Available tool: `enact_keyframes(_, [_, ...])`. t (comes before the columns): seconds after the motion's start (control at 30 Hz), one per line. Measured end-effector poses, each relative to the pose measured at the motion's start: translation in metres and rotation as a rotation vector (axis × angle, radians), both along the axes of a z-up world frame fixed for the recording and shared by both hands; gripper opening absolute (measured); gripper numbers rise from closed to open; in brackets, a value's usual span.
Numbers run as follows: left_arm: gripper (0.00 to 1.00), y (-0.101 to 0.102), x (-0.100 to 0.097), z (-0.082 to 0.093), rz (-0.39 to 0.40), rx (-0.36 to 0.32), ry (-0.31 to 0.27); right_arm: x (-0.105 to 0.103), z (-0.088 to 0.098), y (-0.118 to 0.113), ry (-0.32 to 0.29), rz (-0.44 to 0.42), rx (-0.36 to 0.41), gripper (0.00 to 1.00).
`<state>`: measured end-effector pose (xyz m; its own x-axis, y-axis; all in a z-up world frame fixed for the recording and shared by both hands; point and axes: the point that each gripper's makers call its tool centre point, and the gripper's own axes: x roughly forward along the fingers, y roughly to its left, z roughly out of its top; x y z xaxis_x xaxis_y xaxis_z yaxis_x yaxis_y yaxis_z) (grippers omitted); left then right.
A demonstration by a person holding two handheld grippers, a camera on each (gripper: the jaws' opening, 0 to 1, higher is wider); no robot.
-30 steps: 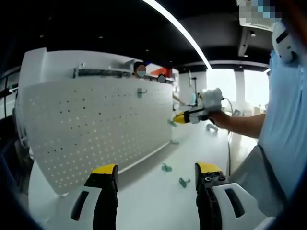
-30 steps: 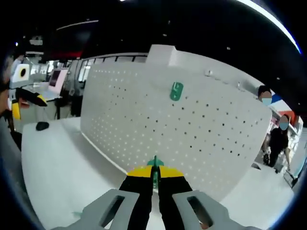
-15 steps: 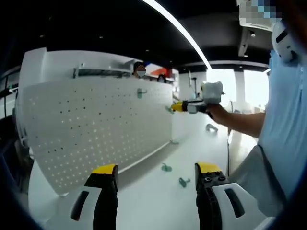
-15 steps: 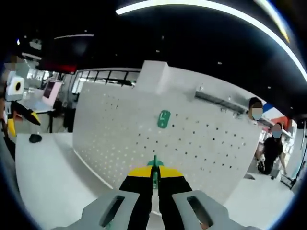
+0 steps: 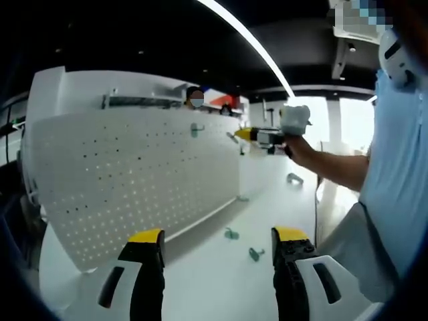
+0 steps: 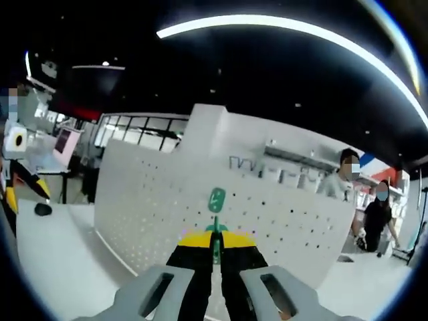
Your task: Insert the hook assembly into the mounting plate slot until the hook locks in place.
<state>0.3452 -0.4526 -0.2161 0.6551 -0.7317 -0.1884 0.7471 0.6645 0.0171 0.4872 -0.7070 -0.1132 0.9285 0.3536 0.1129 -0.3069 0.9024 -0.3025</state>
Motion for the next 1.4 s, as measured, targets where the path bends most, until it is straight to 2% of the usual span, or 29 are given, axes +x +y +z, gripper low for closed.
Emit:
enact_keyframes(0.6, [0.66, 0.002, 0.002, -0.004, 0.004, -0.003, 0.012, 0.026, 0.043, -0.011, -0.111, -0.057, 0.089, 0.01])
enact_keyframes(1.4, [0.66, 0.004, 0.003, -0.01, 0.012, 0.002, 0.031, 0.063, 0.058, -0.013, -0.159, -0.086, 0.212, 0.01])
